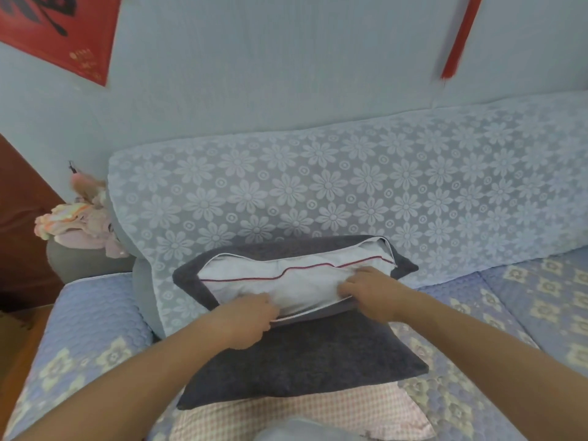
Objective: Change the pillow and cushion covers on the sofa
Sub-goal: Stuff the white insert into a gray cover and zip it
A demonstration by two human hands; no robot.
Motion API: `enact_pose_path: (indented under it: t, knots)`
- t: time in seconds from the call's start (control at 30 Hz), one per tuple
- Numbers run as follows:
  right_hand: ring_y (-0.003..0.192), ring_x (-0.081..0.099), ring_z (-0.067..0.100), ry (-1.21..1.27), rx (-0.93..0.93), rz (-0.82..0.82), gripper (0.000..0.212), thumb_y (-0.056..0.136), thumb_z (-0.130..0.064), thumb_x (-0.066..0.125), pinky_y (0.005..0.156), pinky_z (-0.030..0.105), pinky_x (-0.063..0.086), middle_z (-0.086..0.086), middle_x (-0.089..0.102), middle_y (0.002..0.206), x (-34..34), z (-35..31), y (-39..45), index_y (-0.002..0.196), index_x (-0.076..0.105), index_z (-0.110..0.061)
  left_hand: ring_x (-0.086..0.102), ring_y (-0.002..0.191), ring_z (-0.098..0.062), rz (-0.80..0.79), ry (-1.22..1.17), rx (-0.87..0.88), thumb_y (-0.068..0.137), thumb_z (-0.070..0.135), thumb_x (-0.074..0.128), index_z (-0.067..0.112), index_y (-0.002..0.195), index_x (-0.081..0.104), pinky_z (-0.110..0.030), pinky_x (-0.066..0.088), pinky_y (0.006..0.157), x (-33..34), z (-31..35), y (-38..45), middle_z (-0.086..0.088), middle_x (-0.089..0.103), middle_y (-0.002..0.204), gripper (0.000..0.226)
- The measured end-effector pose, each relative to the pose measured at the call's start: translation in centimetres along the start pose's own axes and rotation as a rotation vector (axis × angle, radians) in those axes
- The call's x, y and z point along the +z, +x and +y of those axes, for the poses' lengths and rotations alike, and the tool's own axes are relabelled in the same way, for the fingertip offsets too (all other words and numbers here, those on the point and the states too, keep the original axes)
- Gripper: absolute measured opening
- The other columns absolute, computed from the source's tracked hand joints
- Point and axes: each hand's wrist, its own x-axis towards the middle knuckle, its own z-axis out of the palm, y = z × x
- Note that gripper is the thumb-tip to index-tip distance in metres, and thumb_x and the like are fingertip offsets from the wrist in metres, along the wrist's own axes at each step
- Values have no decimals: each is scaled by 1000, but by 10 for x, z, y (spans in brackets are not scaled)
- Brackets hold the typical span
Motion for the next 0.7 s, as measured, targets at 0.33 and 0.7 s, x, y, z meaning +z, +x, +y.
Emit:
enact_pose_path:
  t: [0.33,0.7]
  knots:
    - [75,60,20,74,225,551,25,93,-29,49,81,41,42,-8,67,77,-67,35,11,86,71,-22,58,87,-27,476,-199,-427,104,33,35,28,96,41,-37,43,70,-16,-60,-26,-2,62,98,11]
    - [70,47,27,172,555,1178,32,99,-28,47,73,42,33,7,54,68,-285,13,40,69,49,-16,59,87,-20,1239,-463,-403,101,34,55,24,90,65,-35,43,78,-210,-106,-77,3,65,84,18]
